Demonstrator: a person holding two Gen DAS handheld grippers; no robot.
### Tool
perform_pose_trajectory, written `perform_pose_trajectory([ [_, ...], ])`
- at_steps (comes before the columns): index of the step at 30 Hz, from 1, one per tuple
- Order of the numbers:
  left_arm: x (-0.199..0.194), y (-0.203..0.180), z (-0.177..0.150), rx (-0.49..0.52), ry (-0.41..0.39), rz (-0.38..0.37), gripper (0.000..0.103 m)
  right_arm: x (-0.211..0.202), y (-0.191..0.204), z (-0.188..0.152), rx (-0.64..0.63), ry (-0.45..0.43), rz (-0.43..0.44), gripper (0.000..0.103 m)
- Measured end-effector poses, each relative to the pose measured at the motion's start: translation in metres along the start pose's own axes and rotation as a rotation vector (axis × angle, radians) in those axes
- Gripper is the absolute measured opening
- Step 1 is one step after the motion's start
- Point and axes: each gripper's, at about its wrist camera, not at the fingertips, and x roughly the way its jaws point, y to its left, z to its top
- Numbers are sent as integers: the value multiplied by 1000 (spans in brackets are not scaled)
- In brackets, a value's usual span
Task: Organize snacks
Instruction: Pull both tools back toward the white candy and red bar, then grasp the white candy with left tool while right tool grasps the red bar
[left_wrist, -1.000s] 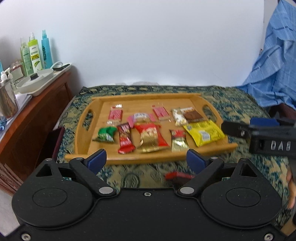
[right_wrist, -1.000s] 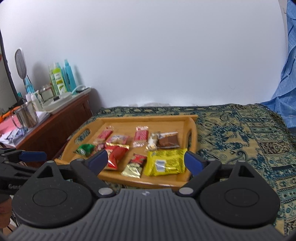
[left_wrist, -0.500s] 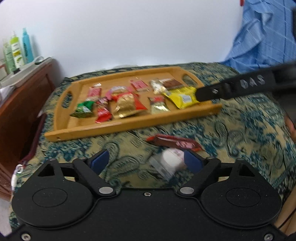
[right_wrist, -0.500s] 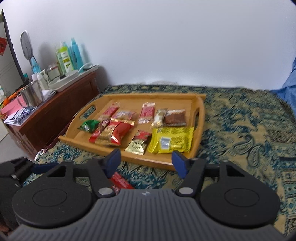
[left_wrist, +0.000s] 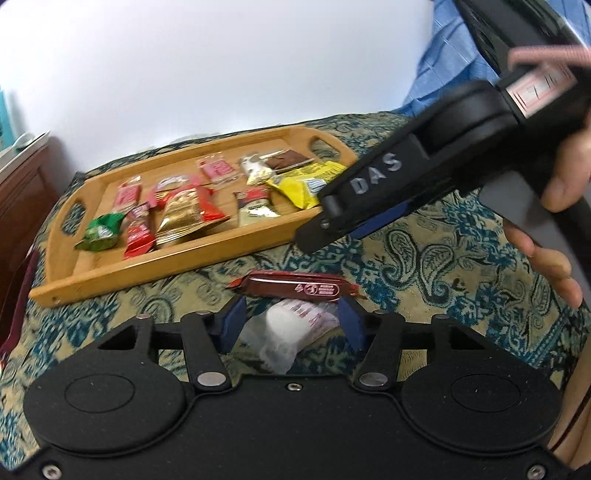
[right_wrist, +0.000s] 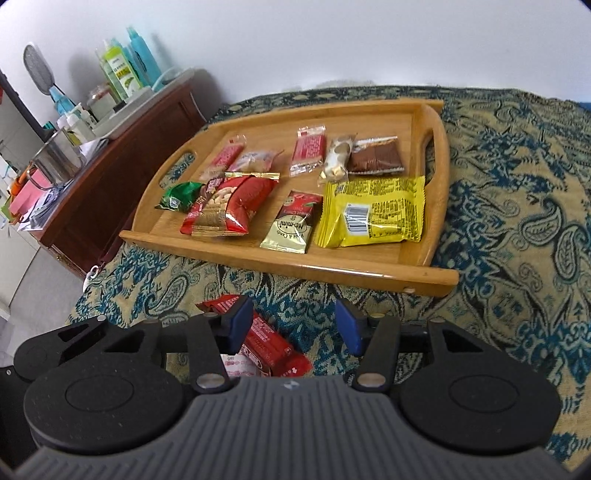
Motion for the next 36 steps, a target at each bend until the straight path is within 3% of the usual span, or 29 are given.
perform_pose_trajectory([
  [3, 10, -5, 0, 20, 20, 6, 54, 4, 0, 1, 5, 10, 1, 62],
  [12, -2, -2, -4, 6, 21, -9, 41, 7, -3, 4, 12, 33, 35, 66],
  [23, -22, -11, -22, 78, 34, -39, 44, 14, 11, -2, -45, 67, 38, 71],
  [32, -21, -21, -35, 90, 73, -62, 45, 23, 33, -13, -183, 104, 4, 71],
  [35, -20, -23, -35, 84, 62, -62, 46, 25, 38, -16, -221, 101, -5, 68],
  [36, -20, -23, -34, 76, 59, -64, 48, 26, 40, -17, -227, 100, -8, 59],
])
